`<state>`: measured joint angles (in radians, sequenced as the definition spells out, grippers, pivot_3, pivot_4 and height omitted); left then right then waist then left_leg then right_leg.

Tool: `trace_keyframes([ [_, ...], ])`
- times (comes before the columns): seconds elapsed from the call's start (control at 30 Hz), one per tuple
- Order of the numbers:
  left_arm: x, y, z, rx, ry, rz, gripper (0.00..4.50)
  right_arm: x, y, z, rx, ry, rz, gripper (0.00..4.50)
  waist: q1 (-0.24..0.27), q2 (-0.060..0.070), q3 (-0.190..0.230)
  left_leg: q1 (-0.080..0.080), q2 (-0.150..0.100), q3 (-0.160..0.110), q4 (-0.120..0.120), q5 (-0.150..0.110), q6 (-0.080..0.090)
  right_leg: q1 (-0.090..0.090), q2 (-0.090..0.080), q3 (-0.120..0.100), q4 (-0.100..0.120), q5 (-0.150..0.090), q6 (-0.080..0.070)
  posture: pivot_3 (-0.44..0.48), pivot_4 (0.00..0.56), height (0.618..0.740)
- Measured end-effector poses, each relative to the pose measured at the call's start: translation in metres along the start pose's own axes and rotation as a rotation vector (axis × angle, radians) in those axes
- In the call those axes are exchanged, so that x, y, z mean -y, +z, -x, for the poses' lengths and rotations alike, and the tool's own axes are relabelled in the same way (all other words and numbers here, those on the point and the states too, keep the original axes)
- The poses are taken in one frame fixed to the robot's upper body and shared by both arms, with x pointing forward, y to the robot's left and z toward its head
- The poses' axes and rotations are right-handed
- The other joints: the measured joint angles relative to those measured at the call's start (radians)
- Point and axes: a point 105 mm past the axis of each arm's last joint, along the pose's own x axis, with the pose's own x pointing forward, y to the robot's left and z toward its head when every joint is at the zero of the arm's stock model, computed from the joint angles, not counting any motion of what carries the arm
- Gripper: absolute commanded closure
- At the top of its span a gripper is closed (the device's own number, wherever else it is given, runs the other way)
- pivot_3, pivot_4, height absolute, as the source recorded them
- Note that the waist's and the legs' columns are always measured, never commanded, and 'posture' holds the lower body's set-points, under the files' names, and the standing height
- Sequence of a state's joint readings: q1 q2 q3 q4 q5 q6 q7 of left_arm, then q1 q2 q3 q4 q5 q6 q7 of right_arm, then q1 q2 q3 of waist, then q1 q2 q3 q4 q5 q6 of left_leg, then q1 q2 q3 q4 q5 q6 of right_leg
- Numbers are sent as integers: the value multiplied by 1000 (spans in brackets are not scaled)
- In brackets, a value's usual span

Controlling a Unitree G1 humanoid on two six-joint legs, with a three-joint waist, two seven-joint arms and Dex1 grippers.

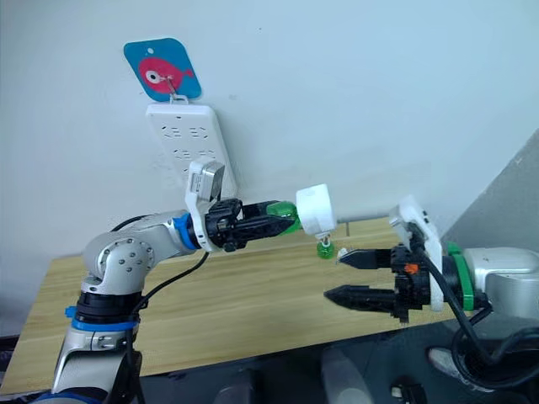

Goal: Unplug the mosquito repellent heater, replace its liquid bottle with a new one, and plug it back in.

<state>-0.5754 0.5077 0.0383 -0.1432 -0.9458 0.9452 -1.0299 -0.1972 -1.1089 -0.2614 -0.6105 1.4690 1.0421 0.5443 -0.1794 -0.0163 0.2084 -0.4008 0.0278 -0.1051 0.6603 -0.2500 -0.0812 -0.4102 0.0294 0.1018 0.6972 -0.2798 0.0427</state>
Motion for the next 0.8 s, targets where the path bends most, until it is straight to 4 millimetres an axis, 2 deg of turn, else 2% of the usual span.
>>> trace_keyframes([
  [0.13,5,1,4,-28,-54,34,2204,34,-3,3,-43,-147,87,2971,-12,0,-1,1,0,0,0,0,0,0,0,0,0,0,0,-257,119,736],
  [0.27,10,5,3,-42,-101,66,2204,51,-6,-18,-43,-162,172,4447,-17,0,-1,0,1,0,0,0,0,0,1,0,0,0,0,-262,118,736],
  [0.43,13,6,4,-61,-122,92,2204,64,-7,-38,-25,-153,219,4500,-18,0,-2,0,1,-1,-1,0,0,0,1,-1,0,0,0,-254,119,736],
  [0.53,14,5,4,-65,-123,106,2204,62,-4,-48,5,-109,227,4500,-17,0,-2,0,1,-1,0,0,0,0,0,-1,0,0,0,-248,120,736],
  [0.63,13,5,4,-65,-119,109,2204,54,-2,-53,18,-54,219,4500,-16,0,-2,0,1,-1,0,0,0,0,0,-1,0,1,-2,-246,120,736],
  [0.8,11,5,1,-51,-106,107,2204,28,11,-55,60,63,205,4500,-16,1,-2,0,1,-2,0,0,0,0,0,-2,1,1,-2,-251,123,736],
])
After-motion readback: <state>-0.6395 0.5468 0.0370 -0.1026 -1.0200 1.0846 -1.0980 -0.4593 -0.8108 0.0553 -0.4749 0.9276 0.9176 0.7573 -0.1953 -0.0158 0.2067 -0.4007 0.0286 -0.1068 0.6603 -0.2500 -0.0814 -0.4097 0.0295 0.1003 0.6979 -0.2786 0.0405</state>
